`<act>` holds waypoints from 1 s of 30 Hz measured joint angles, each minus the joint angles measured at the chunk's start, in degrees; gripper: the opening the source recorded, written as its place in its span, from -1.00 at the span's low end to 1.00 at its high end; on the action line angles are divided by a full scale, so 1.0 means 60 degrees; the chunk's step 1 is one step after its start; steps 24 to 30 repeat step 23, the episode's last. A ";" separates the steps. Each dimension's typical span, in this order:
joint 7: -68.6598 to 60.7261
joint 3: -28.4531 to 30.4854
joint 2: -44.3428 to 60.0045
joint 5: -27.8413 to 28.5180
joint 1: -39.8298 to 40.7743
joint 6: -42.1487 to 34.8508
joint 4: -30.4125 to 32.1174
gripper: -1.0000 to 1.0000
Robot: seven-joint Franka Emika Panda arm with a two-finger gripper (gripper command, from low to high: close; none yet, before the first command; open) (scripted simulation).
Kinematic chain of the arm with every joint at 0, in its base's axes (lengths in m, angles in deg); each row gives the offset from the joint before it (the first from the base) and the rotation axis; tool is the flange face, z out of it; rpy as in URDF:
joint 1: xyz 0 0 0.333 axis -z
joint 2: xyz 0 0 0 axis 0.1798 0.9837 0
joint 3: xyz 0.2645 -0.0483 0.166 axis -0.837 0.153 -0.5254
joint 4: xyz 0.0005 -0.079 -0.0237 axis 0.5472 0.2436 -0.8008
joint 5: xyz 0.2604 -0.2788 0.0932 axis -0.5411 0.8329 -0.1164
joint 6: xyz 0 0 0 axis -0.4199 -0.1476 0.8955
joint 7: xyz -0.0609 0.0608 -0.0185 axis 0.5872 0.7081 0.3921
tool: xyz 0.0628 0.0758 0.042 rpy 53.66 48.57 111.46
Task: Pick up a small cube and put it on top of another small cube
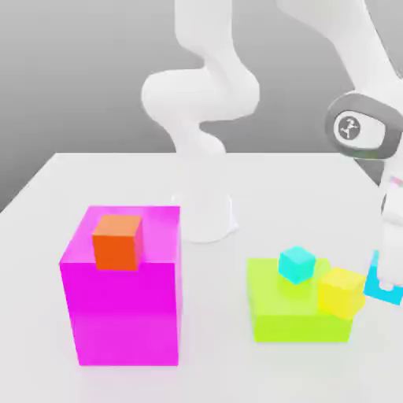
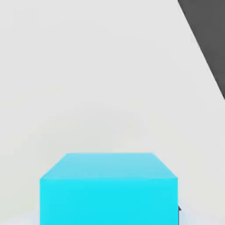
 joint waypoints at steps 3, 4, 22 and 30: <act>-0.1376 0.0212 -0.1094 -0.0639 -0.0240 -0.0194 0.0770 -1.00; -0.1832 0.0317 -0.1457 -0.0860 -0.0352 -0.0262 0.1027 -1.00; -0.5112 0.1747 -0.2719 -0.3072 -0.1560 0.1509 0.4105 1.00; -0.5112 0.1747 -0.2719 -0.3072 -0.1560 0.1509 0.4105 1.00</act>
